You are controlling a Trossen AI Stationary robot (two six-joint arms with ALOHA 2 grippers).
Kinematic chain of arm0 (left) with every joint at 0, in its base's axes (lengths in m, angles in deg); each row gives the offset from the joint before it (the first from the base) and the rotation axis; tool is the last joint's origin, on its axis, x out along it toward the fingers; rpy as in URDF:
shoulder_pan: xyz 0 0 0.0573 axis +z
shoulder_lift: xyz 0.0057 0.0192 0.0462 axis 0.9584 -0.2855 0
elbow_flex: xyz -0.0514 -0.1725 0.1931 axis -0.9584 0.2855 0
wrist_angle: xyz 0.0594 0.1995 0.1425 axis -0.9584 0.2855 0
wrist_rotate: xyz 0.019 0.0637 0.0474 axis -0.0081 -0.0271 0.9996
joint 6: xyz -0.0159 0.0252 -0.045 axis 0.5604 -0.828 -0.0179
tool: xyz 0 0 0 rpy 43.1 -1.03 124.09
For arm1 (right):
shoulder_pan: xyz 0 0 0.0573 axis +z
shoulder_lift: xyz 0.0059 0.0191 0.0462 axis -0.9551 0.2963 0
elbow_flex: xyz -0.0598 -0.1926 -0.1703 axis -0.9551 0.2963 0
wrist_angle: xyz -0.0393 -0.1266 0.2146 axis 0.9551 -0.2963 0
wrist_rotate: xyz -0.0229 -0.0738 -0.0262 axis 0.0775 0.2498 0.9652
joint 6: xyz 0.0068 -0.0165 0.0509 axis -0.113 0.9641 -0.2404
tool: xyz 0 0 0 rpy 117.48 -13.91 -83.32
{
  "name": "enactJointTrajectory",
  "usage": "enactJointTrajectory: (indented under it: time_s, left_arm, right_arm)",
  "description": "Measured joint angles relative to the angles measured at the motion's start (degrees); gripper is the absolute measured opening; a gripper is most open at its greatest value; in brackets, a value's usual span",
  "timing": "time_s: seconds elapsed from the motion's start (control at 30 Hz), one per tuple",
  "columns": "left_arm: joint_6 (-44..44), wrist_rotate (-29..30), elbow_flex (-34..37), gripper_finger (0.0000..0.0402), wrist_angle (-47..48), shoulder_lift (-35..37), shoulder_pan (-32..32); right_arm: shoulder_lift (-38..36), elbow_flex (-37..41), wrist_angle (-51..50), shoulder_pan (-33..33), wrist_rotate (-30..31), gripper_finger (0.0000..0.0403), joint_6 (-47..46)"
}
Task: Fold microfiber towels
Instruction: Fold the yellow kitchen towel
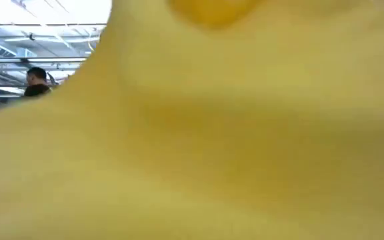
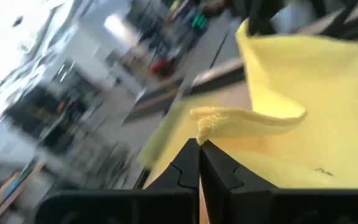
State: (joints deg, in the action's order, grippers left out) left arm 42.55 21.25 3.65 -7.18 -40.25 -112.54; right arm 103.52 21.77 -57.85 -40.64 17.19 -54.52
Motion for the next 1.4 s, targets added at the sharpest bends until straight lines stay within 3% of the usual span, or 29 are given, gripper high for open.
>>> enactJointTrajectory:
  time_s: [0.13,0.3,0.43,0.6,0.8,1.13,1.4]
  left_arm:
    - [10.1,0.2,3.4,0.0006,7.0,0.0,7.5]
    - [11.1,0.0,10.2,0.0006,2.2,0.0,14.2]
    - [11.2,-2.0,15.8,0.0003,-2.7,0.0,16.0]
    - [11.5,-2.4,20.0,0.0003,-7.3,0.0,13.1]
    - [14.3,-3.3,22.4,0.0003,-9.1,0.0,7.8]
    - [19.1,-11.4,25.4,0.0005,-8.9,0.0,0.9]
    - [19.6,-11.9,26.3,0.0005,-8.5,0.0,-2.2]
  right_arm:
    - [0.3,2.9,-2.6,-6.6,0.1,0.0,0.8]
    - [0.3,9.9,-0.3,-12.9,0.2,0.0,3.5]
    - [0.3,13.9,4.2,-14.0,0.1,0.0,3.7]
    - [0.3,14.6,6.6,-11.4,-0.3,0.0,3.3]
    - [1.8,14.6,10.3,-8.2,-12.3,0.0,-2.2]
    - [15.2,14.6,17.9,-6.5,-16.7,0.0,-5.7]
    - [16.8,14.6,19.2,-6.3,-18.1,0.0,-6.1]
